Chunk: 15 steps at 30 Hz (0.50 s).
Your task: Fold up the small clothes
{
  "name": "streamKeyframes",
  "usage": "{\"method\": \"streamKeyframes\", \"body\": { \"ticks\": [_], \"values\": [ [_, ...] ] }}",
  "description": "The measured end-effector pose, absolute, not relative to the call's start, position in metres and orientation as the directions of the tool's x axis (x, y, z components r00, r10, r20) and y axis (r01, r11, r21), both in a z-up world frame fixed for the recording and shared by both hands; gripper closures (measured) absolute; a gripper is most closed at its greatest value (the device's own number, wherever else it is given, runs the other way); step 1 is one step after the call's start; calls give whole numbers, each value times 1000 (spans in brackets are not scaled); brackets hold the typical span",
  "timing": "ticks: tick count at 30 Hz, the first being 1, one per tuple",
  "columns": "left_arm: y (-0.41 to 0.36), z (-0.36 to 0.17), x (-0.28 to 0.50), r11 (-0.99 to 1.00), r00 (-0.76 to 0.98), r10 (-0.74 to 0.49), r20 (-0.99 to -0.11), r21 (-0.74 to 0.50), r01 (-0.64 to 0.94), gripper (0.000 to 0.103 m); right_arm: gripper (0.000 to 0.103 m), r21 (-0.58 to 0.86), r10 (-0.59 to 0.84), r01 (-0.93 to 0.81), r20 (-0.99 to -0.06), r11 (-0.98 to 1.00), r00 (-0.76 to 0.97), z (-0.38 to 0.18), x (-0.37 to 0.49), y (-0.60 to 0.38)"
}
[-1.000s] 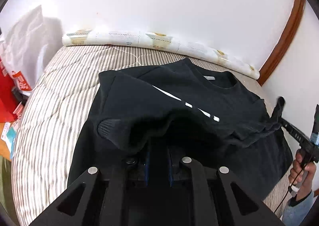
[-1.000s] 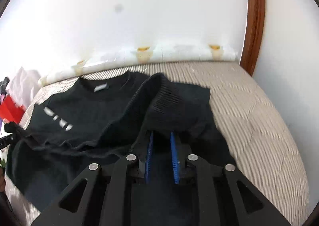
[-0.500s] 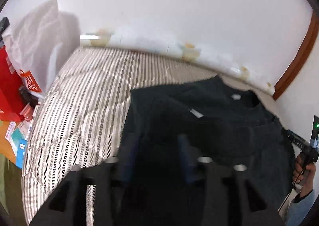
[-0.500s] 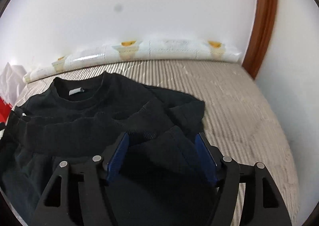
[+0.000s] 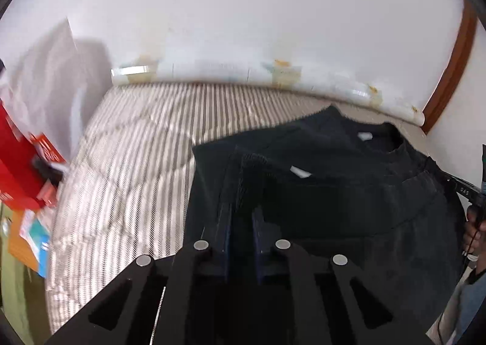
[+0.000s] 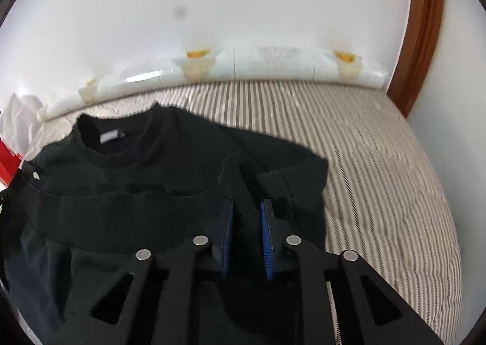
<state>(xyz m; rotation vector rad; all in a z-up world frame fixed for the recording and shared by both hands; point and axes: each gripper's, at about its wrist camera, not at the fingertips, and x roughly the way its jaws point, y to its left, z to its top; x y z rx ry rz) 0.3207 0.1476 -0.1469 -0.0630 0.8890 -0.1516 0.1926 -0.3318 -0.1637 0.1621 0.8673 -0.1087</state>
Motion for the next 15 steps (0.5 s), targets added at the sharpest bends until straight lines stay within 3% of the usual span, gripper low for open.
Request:
{"method": "streamKeyframes", "body": {
  "ticks": [6, 11, 15],
  "values": [
    [145, -121, 320, 985, 688, -162, -707, -160, 68, 93, 89, 65, -66, 159, -710, 985, 701, -131, 180, -334],
    [140, -127, 339, 985, 685, -147, -714, -166, 39, 93, 90, 48, -106, 183, -663, 982, 741, -112, 177, -339],
    [139, -141, 350, 989, 669, -117, -734, -147, 11, 93, 90, 16, -128, 188, -677, 982, 725, -126, 194, -339]
  ]
}}
